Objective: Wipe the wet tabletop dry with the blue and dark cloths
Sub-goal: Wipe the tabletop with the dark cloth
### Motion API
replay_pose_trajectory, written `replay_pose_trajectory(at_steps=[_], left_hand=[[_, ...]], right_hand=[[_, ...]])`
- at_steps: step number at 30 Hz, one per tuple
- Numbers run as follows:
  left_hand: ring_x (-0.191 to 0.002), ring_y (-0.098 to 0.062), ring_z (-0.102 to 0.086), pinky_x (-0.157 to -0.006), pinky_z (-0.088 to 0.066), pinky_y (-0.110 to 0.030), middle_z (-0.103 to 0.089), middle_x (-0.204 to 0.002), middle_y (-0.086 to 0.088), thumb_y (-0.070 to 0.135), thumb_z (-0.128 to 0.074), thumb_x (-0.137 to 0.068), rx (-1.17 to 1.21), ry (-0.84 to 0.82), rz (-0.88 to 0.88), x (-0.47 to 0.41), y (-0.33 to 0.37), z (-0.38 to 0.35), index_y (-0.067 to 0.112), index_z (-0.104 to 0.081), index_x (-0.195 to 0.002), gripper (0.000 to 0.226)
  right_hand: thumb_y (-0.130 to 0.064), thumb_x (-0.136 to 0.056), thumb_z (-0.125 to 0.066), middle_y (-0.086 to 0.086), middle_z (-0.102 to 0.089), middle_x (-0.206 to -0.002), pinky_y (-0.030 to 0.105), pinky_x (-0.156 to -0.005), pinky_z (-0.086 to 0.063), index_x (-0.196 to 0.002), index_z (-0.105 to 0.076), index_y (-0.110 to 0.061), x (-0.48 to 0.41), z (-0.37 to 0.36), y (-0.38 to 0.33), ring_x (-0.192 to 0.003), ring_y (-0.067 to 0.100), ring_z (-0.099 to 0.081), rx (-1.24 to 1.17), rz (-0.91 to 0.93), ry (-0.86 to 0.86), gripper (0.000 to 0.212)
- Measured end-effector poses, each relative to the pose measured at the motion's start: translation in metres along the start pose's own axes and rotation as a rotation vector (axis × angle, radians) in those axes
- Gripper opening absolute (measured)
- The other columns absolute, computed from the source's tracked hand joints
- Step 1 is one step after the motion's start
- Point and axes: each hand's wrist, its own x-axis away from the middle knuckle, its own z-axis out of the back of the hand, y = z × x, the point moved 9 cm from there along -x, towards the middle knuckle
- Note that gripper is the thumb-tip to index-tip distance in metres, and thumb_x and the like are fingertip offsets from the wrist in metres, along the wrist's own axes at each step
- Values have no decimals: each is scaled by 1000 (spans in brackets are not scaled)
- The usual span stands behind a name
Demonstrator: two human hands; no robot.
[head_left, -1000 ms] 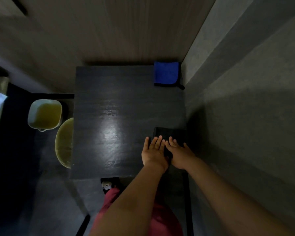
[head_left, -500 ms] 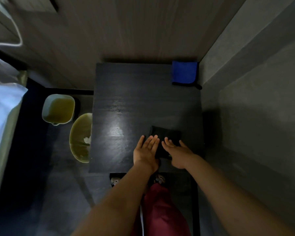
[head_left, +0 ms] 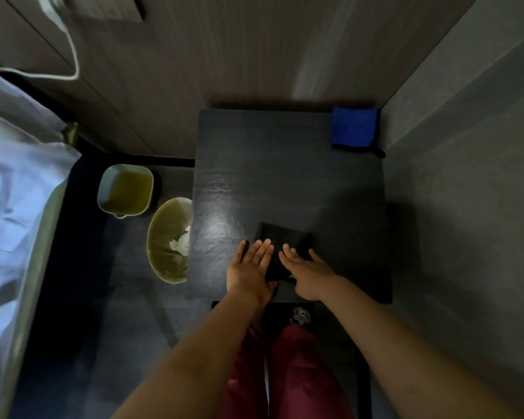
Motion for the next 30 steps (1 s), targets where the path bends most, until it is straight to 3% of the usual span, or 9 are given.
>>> replay_pose_trajectory(at_steps=[30], left_hand=[[-145, -11, 20, -118, 16, -41, 20, -159, 3, 58, -15, -97, 143, 86, 72, 39, -90, -44, 18, 16, -150, 73]], right_hand=[[-6, -96, -38, -1, 19, -161, 41, -121, 7, -155, 6, -17, -33, 8, -101, -149, 11, 10, 89, 52, 9, 75]])
